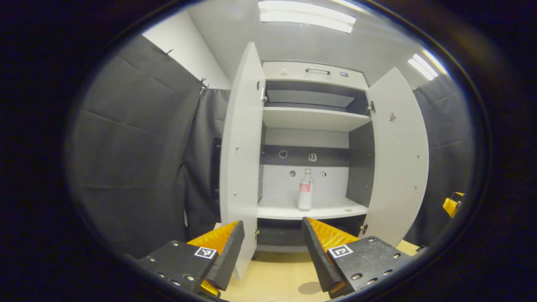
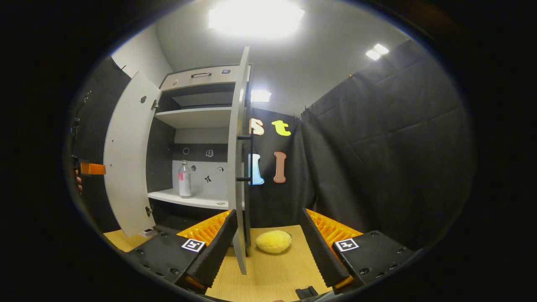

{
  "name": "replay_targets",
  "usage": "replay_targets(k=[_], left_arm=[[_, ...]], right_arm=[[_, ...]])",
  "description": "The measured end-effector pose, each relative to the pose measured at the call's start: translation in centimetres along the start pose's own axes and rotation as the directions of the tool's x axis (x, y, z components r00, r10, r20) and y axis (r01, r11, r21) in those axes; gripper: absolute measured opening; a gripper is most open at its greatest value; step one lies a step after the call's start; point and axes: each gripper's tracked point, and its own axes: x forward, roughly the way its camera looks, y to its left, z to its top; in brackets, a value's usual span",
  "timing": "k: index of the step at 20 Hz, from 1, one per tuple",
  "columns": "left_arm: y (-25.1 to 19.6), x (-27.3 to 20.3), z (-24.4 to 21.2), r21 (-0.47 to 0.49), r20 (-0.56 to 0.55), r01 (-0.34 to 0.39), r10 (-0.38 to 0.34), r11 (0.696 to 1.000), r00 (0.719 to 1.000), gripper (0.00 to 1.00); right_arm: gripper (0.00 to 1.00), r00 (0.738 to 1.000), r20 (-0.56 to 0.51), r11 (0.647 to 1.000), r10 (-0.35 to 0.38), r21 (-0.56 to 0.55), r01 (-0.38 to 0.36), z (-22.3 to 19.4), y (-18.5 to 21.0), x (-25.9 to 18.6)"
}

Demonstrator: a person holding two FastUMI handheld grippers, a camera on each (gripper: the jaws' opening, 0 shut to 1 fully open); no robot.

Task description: Grasp the bottle in the cabinet with the left hand and place it on the coaster, then close the right door with the right hand and the left door with the left hand.

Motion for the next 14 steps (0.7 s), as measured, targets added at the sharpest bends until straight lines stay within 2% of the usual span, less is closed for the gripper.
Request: replay_targets(k=[4, 7, 8, 9, 10, 14], left_arm=[[-3.2, 4.2, 1.3, 0.013, 0.012, 0.024, -0.024, 1.0, 1.0, 0.81], [-5.2, 8.4, 2.1, 0.03, 0.023, 0.061, -0.061, 0.998, 0.998, 0.81], [-5.8, 10.1, 2.4, 0.032, 0.027, 0.078, -0.079, 0.996, 0.996, 0.81], [-6.3, 11.9, 2.3, 0.031, 0.028, 0.094, -0.095, 0.995, 0.995, 0.81], [-6.7, 13.7, 2.3, 0.025, 0.022, 0.108, -0.108, 0.994, 0.994, 0.81], [-8.5, 20.1, 1.1, -0.013, 0.003, 0.16, -0.16, 0.987, 0.987, 0.81]], right_arm=[[0.94, 1.0, -0.012, 1.0, 0.015, 0.023, -0.015, -0.2, -2.0, 1.1], [0.96, 1.0, -0.027, 1.0, 0.012, 0.03, -0.011, -0.3, -2.9, 2.1], [0.94, 1.0, -0.03, 1.0, 0.003, 0.023, -0.003, -0.4, -3.3, 2.5], [0.96, 0.999, -0.03, 1.0, -0.011, 0.014, 0.011, -0.5, -3.6, 2.9], [0.94, 0.999, -0.037, 1.0, -0.029, 0.005, 0.03, -0.6, -3.9, 3.3], [0.96, 0.996, -0.042, 0.996, -0.085, -0.028, 0.084, -0.7, -4.3, 5.2]])
